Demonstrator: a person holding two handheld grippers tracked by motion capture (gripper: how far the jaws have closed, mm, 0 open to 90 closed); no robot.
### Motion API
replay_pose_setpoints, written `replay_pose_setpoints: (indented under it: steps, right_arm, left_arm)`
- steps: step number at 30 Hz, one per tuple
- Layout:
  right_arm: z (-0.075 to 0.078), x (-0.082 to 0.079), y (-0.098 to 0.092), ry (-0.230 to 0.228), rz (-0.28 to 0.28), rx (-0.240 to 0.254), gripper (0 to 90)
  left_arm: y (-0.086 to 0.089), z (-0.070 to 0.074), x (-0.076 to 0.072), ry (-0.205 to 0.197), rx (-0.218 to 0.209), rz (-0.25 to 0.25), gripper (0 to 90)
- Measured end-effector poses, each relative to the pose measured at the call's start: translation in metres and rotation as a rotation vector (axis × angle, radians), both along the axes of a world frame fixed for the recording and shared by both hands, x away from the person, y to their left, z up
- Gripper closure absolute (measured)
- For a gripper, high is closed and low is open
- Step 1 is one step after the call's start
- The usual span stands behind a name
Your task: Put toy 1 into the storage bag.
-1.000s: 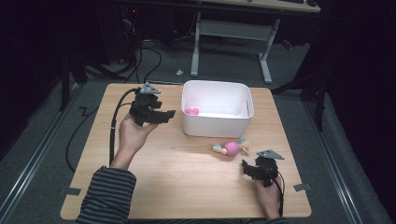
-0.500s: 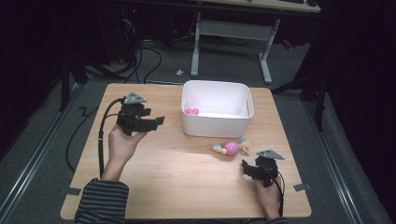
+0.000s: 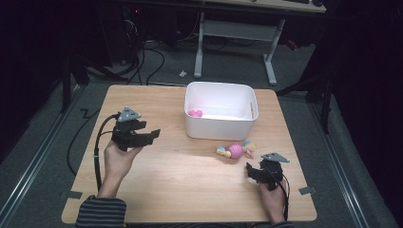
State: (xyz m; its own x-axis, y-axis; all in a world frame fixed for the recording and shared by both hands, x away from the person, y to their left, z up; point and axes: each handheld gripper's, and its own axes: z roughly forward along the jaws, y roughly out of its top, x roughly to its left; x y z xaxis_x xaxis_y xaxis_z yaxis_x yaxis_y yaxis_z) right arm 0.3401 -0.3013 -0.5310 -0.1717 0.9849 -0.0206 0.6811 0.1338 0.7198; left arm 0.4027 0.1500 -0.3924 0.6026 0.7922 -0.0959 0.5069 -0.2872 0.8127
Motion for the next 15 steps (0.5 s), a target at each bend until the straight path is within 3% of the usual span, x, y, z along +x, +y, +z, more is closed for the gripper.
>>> replay_pose_setpoints:
  steps: [12, 15]
  right_arm:
    - [0.0, 0.0, 0.0, 0.001, -0.002, 0.001, 25.0]
    - [0.0, 0.0, 0.0, 0.0, -0.001, -0.001, 24.9]
  left_arm:
    - [0.003, -0.02, -0.008, 0.019, -0.008, -0.002, 37.5]
    - [0.002, -0.027, -0.011, 0.024, 0.009, -0.003, 37.5]
